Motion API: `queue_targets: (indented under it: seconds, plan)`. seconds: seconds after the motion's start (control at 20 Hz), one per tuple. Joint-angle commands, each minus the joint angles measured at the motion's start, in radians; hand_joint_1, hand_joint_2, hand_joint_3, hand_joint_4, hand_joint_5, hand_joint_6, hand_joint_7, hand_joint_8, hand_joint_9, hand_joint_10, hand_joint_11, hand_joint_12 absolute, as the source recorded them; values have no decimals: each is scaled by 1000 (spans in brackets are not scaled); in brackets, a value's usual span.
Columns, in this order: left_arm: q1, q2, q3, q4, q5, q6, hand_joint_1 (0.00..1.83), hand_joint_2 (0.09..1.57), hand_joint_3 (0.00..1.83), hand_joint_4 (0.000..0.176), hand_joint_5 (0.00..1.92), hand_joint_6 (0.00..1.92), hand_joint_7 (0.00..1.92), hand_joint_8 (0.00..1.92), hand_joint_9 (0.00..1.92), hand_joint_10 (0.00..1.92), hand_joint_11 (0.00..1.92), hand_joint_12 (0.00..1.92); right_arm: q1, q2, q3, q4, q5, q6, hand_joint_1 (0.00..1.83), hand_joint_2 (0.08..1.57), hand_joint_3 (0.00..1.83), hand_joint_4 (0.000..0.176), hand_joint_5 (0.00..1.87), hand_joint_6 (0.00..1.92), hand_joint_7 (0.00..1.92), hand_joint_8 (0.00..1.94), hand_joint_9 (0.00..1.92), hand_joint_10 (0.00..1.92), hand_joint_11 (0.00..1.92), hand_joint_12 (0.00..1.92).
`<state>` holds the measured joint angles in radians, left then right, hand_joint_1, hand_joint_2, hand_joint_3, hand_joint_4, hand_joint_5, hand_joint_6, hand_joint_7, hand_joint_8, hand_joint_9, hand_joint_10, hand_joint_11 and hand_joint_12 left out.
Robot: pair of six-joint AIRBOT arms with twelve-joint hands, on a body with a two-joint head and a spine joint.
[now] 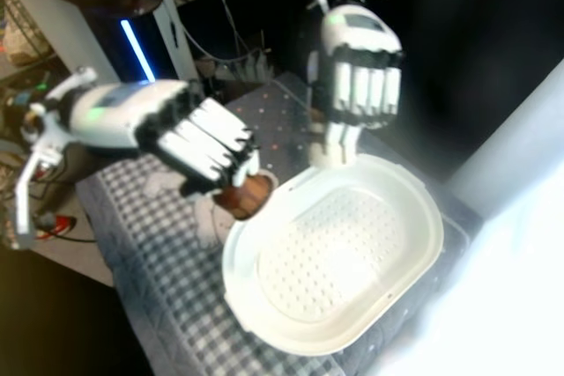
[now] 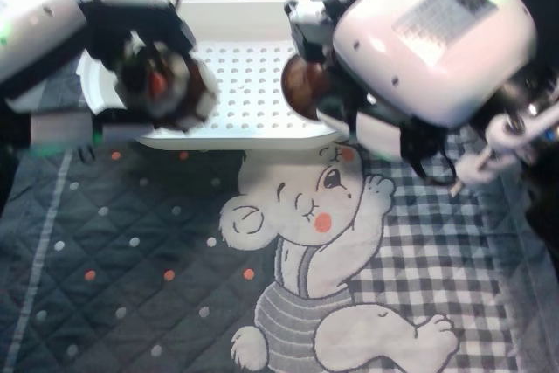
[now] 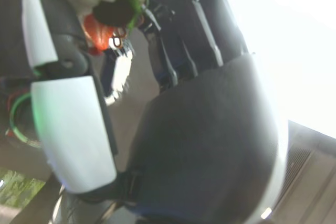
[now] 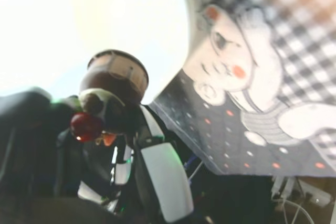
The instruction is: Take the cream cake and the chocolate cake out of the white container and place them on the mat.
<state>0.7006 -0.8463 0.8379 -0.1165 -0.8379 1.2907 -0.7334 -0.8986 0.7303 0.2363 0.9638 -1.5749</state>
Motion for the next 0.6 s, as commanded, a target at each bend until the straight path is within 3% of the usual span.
queue_targets:
  seconds: [0.0,0.05,0.15,0.2,0.25,0.3,0.35,0.45,0.5,0.55]
  plan:
    - [6,15,-14,13,-149,1,1339,1187,0,0,703,1237,831,1166,903,1374,751,1433,-11,7,-23,-38,157,-7,1277,1142,0,0,877,1028,1035,1100,520,1502,383,1863]
    - [22,22,-33,17,-152,1,1338,1187,0,0,707,1228,826,1170,908,1373,760,1435,-32,9,-39,-38,161,-7,1268,1122,0,0,897,991,1067,1058,503,1486,355,1863]
    - [68,29,-72,20,-144,1,1332,1198,2,0,685,1265,794,1214,898,1380,747,1445,-82,6,-72,-25,172,-7,1273,1122,0,0,918,889,1041,1158,528,1519,282,1909]
    - [87,27,-83,19,-131,0,1169,1240,0,0,672,1336,834,1330,857,1045,714,1503,-100,0,-77,-10,173,-7,1284,1100,0,0,966,813,1082,1089,551,1487,322,1921]
    - [110,16,-91,13,-112,-5,1291,1230,0,0,643,1333,786,1265,833,1400,679,1526,-123,-8,-81,9,172,-7,1282,1103,0,0,962,802,1069,1119,560,1477,329,1921]
    - [134,0,-92,11,-99,-34,1317,1231,1,0,632,1318,775,1270,812,1511,658,1579,-150,-12,-92,22,171,-7,1281,1104,0,0,953,819,1072,1110,555,1480,342,1921]
    - [149,-8,-92,11,-92,-56,1335,1227,0,0,643,1302,776,1252,790,1534,677,1589,-166,-12,-102,26,171,-7,1273,1124,5,0,904,877,1036,1175,517,1491,336,1921]
    - [189,-23,-95,9,-69,-103,1341,1222,0,0,645,1291,795,1226,789,1526,693,1576,-214,-9,-132,37,170,-5,1282,1101,0,0,939,881,1103,1027,566,1434,365,1921]
    - [204,-26,-96,10,-57,-124,1339,1226,1,0,635,1306,795,1242,779,1532,704,1595,-231,-7,-141,39,166,6,1280,1106,0,0,946,832,1076,1099,582,1485,378,1921]
    - [218,-30,-99,10,-50,-138,1338,1230,1,0,629,1308,791,1270,764,1537,671,1592,-248,-7,-144,37,158,43,1261,1152,6,0,878,883,964,1310,519,1636,391,1921]
